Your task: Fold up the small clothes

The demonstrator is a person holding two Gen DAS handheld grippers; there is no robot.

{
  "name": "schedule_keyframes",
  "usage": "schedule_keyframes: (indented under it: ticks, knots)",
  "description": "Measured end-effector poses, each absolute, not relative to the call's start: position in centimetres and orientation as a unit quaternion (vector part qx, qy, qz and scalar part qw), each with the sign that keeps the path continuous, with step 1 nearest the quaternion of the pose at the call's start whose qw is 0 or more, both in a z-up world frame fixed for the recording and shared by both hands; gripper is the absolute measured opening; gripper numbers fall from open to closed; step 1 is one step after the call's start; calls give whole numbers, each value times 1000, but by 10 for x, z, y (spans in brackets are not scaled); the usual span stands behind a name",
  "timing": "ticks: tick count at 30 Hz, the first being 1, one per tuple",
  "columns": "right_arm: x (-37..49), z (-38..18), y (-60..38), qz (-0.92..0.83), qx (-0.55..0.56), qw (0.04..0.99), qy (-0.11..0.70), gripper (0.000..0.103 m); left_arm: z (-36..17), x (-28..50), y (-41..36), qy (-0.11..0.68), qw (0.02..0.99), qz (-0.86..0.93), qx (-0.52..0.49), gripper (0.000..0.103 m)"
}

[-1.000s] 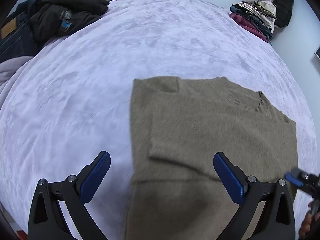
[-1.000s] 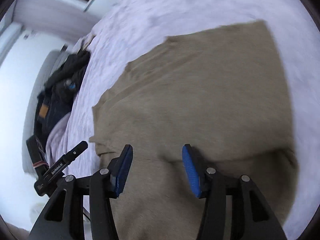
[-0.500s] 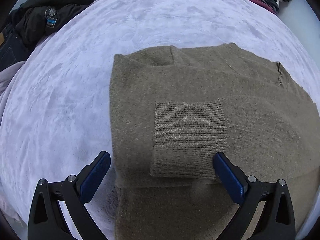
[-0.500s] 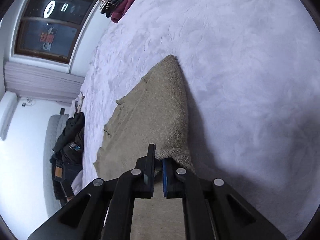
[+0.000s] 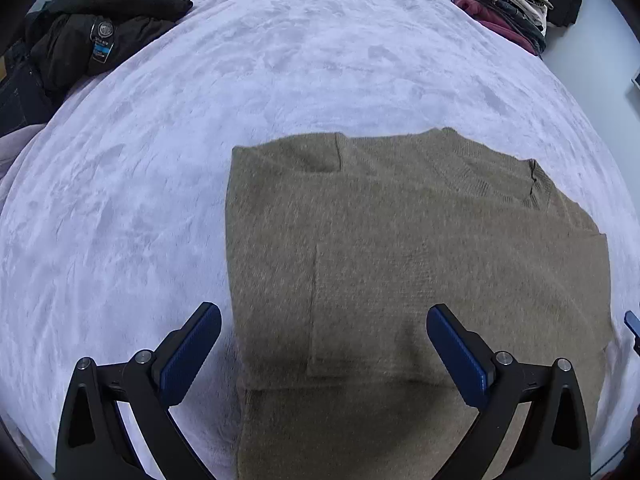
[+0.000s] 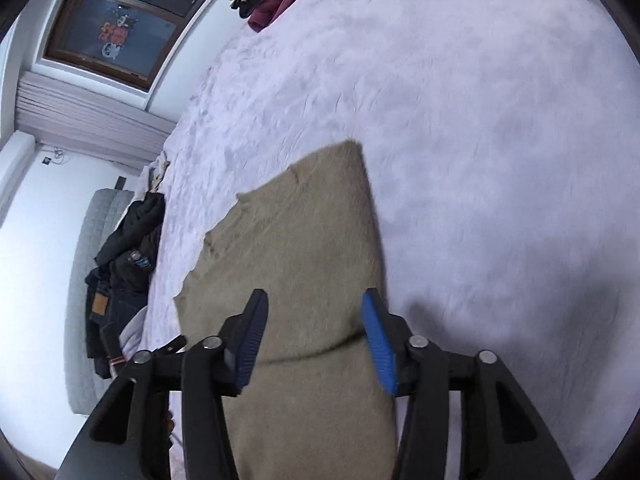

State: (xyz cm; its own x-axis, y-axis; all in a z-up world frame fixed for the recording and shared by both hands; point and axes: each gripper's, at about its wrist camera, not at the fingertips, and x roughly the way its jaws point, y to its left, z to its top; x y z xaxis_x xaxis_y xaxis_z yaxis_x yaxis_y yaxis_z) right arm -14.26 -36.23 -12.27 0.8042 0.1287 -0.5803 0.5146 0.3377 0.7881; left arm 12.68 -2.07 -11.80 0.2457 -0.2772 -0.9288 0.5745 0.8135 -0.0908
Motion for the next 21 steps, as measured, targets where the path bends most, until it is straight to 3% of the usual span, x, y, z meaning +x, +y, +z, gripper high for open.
schedule_keyframes:
  ticks: [5,6,7,12,15,21]
  knots:
    - [-99,-172,-405,-114,601,722,324,55,-130,131,-43,562,767,-278,140,103]
    - [-94,-176,-408,-99,610,718,321,41,-133,130,-45,563,765,-279,143,103]
    - [-92,-177,-410,-89,614,716,321,14,-135,128,-45,562,765,-280,144,103]
    - [-92,-161,-411,-83,579,747,317,11,-151,127,-37,560,768,-259,168,103]
    - [-97,-188,-418,-119,568,737,346,6,-159,128,-27,563,769,-258,160,103]
    - [-100,-182,-412,-129,554,748,343,11,-147,123,-6,560,770,-252,173,103]
